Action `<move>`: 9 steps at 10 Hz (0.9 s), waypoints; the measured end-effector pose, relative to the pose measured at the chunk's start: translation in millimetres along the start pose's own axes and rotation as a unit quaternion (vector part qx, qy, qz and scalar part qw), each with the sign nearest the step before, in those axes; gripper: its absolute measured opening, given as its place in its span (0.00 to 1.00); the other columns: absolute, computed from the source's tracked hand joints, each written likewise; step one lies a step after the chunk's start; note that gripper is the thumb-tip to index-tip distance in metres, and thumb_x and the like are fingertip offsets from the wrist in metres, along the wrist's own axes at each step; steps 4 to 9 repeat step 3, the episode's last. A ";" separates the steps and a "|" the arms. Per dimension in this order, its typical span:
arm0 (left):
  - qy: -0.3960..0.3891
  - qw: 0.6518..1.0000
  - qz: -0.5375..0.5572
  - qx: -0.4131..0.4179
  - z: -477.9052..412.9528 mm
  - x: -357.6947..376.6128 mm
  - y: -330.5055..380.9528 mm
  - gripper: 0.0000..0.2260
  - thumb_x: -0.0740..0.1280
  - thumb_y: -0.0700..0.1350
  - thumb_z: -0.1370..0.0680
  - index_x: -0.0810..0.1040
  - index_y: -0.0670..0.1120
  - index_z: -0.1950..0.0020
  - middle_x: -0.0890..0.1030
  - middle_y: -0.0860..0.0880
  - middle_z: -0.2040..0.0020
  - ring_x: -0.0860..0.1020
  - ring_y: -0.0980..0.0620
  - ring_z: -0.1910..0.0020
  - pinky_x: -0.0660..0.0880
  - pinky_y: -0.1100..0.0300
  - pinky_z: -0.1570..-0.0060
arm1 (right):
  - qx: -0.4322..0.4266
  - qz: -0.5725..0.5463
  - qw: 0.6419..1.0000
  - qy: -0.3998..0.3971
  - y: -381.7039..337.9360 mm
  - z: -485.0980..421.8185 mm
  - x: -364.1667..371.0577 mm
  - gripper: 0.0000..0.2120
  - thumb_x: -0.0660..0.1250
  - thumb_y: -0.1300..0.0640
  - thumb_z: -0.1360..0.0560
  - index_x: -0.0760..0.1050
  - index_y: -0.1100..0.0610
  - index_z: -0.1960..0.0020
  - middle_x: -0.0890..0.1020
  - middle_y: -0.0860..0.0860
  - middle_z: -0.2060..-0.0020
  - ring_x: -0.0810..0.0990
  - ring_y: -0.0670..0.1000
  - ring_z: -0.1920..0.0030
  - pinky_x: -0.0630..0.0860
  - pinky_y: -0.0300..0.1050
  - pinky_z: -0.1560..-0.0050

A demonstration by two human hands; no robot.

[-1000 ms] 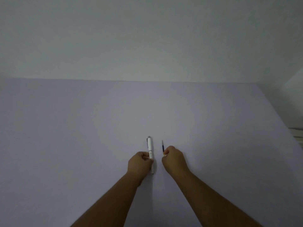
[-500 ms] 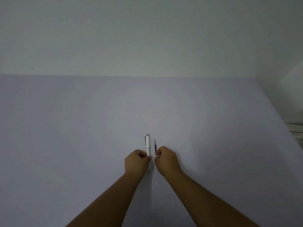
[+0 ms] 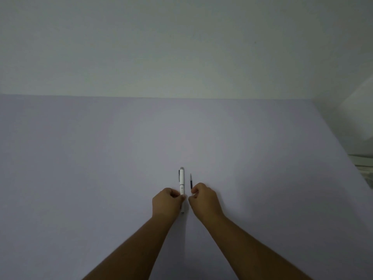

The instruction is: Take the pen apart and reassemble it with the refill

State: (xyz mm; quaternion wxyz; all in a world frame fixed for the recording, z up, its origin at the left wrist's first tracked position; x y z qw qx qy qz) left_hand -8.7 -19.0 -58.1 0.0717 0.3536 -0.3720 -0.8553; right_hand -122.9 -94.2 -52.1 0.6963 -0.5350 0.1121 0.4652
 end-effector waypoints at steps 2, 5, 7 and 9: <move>-0.013 1.000 -0.010 -0.014 -1.0 -4.0 -2.2 0.10 0.71 0.51 0.28 0.80 0.44 0.55 0.82 0.47 0.60 0.79 0.52 0.62 0.73 0.63 0.63 | 0.012 -0.011 1.000 0.006 2.2 2.2 -6.0 0.09 0.64 0.55 0.26 0.73 0.57 0.47 0.80 0.56 0.51 0.80 0.55 0.53 0.77 0.46 0.54; -0.001 1.000 -0.009 -0.014 2.4 -11.9 -1.4 0.11 0.69 0.51 0.26 0.78 0.44 0.52 0.81 0.48 0.57 0.77 0.51 0.59 0.72 0.61 0.59 | 0.018 -0.014 0.999 0.029 1.7 2.9 -16.4 0.11 0.64 0.52 0.25 0.73 0.56 0.46 0.80 0.56 0.50 0.79 0.55 0.52 0.76 0.46 0.54; -0.001 1.000 -0.009 -0.014 2.4 -11.9 -1.4 0.11 0.69 0.51 0.26 0.78 0.44 0.52 0.81 0.48 0.57 0.77 0.51 0.59 0.72 0.61 0.59 | 0.018 -0.014 0.999 0.029 1.7 2.9 -16.4 0.11 0.64 0.52 0.25 0.73 0.56 0.46 0.80 0.56 0.50 0.79 0.55 0.52 0.76 0.46 0.54; -0.001 1.000 -0.009 -0.014 2.4 -11.9 -1.4 0.11 0.69 0.51 0.26 0.78 0.44 0.52 0.81 0.48 0.57 0.77 0.51 0.59 0.72 0.61 0.59 | 0.018 -0.014 0.999 0.029 1.7 2.9 -16.4 0.11 0.64 0.52 0.25 0.73 0.56 0.46 0.80 0.56 0.50 0.79 0.55 0.52 0.76 0.46 0.54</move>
Point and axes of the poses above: each hand's wrist, its own z-axis away from the middle knuckle, its own x-axis out of the palm, y = z × x, the point moved 5 cm from there along -z, towards the middle knuckle
